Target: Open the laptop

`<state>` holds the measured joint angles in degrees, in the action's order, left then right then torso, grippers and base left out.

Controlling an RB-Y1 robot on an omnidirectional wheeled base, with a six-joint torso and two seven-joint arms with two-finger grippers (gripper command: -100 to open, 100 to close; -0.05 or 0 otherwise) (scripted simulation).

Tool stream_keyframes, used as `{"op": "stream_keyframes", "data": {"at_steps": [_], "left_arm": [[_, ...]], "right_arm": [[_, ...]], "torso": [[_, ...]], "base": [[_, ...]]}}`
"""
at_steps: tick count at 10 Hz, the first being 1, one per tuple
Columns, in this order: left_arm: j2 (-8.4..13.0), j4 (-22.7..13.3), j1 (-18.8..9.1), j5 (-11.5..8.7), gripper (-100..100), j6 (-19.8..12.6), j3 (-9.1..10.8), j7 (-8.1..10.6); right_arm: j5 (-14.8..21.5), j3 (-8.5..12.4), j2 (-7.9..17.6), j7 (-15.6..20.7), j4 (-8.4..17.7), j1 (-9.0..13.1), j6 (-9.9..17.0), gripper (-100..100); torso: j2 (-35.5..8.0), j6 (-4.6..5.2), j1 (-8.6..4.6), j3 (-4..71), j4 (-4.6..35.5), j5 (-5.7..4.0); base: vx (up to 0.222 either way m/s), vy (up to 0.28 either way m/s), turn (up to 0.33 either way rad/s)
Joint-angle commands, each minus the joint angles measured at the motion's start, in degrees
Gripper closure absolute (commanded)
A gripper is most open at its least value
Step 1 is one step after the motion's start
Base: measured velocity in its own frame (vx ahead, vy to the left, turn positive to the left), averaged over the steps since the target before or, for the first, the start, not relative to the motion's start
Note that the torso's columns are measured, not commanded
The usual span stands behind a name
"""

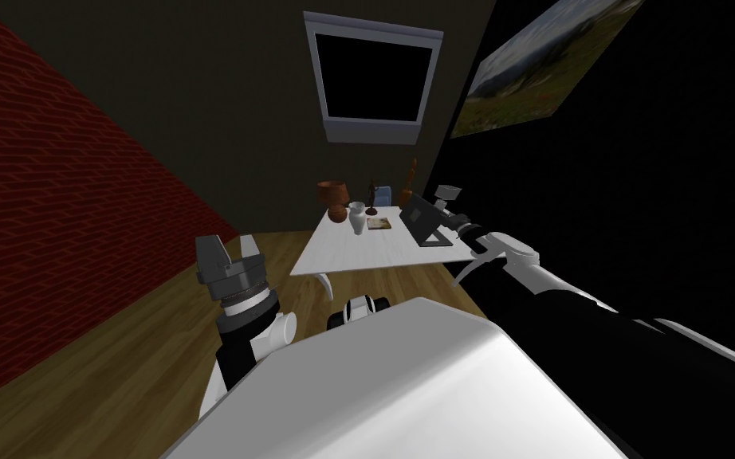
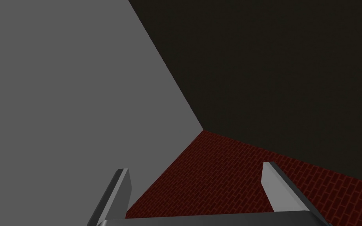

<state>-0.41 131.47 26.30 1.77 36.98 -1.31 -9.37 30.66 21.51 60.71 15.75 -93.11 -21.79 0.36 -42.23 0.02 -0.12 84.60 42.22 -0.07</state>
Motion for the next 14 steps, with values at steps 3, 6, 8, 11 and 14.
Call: {"op": "stream_keyframes", "data": {"at_steps": [3,6,8,11,14], "left_arm": [[0.0,0.0,0.0,0.0,0,0.0,0.01,0.0],[0.0,0.0,0.0,0.0,0,0.0,0.0,0.0],[0.0,0.0,0.0,0.0,0,0.0,0.0,0.0],[0.0,0.0,0.0,0.0,0,0.0,0.0,0.0],[0.0,0.0,0.0,0.0,0,0.0,0.0,0.0]], "right_arm": [[-3.5,-0.9,-5.0,-2.6,4.0,3.2,-2.4,100],[-5.6,-1.4,-8.0,-4.1,6.5,5.2,-3.9,100],[-5.6,-1.1,-8.6,-4.1,6.9,6.1,-3.9,100],[-7.3,-1.4,-13.3,-4.6,10.1,8.2,-6.4,100],[-8.8,-1.8,-18.0,-5.0,13.1,10.4,-9.0,100]], "torso": [[0.0,0.1,-0.18,0.0,-0.1,-0.17],[0.1,-0.1,0.06,0.0,-0.2,-0.19],[0.1,-0.17,0.13,0.0,-0.2,-0.24],[0.0,-0.09,-0.1,0.0,-0.1,-0.17],[0.2,-0.14,0.02,0.1,-0.2,-0.19]], "base": [[-0.039,-0.119,0.029],[-0.043,-0.103,0.023],[-0.035,-0.067,0.014],[-0.034,-0.102,0.001],[-0.017,-0.085,-0.009]]}}
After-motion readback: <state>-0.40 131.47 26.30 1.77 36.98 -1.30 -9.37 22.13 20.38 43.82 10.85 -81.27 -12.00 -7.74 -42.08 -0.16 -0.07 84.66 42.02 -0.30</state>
